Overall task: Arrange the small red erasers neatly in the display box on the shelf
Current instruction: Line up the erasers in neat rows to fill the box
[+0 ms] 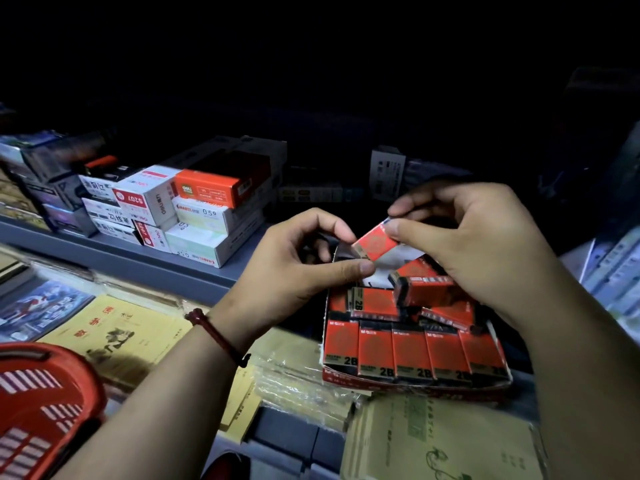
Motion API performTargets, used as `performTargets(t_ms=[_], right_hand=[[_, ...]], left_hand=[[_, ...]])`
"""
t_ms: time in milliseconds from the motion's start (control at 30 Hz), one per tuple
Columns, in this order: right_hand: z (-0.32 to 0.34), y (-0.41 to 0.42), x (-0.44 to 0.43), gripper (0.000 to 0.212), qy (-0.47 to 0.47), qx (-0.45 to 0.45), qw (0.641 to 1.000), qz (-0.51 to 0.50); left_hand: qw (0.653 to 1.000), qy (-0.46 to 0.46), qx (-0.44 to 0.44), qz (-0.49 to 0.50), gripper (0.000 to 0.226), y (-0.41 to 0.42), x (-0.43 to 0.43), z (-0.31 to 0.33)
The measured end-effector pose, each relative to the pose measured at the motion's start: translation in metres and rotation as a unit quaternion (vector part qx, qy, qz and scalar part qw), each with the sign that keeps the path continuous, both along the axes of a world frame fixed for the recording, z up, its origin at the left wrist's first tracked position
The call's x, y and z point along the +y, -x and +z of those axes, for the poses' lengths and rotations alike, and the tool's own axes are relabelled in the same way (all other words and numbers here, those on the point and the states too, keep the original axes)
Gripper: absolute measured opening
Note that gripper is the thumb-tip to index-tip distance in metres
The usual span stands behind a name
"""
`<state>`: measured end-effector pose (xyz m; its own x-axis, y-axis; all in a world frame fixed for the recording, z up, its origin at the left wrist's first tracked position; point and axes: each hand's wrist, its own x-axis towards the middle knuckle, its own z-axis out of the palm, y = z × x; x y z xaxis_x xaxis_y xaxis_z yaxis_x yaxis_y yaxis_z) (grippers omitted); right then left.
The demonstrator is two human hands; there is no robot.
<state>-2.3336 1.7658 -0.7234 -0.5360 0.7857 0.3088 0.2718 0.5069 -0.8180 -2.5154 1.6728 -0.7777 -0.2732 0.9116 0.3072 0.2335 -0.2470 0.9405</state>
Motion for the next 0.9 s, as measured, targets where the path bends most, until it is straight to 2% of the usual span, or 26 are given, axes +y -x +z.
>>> performTargets(t_ms=[100, 233, 467, 500, 633, 800, 900], right_hand=[[-0.003, 0.001, 0.003, 0.007, 0.010, -0.025, 1.000, -0.014], [-0.004, 0.001, 0.005, 0.010, 0.004, -0.076, 0.997, -0.001], [0.001, 0.000, 0.002, 0.017, 0.025, -0.161, 0.987, 0.005], [0.001, -0.001, 0.001, 0.019, 0.031, -0.175, 0.984, 0.014], [0.001, -0.001, 0.000, 0.056, 0.026, -0.217, 0.976, 0.026], [0.001, 0.000, -0.003, 0.063, -0.009, -0.213, 0.977, -0.003], [0.002, 0.001, -0.005, 0.068, -0.035, -0.240, 0.970, -0.007]], left_hand=[[0.999, 0.021, 0.020, 0.014, 0.034, 0.006, -0.001, -0.001], [0.999, 0.043, -0.002, 0.027, 0.034, 0.005, 0.002, 0.001], [0.996, 0.041, 0.045, 0.065, 0.017, 0.004, 0.005, -0.006], [0.996, 0.039, 0.049, 0.066, 0.016, 0.005, 0.005, -0.006], [0.995, 0.039, 0.060, 0.066, 0.013, 0.004, 0.005, -0.006], [0.994, 0.040, 0.067, 0.074, 0.011, 0.004, 0.005, -0.006], [0.992, 0.037, 0.086, 0.081, 0.010, 0.003, 0.004, -0.006]])
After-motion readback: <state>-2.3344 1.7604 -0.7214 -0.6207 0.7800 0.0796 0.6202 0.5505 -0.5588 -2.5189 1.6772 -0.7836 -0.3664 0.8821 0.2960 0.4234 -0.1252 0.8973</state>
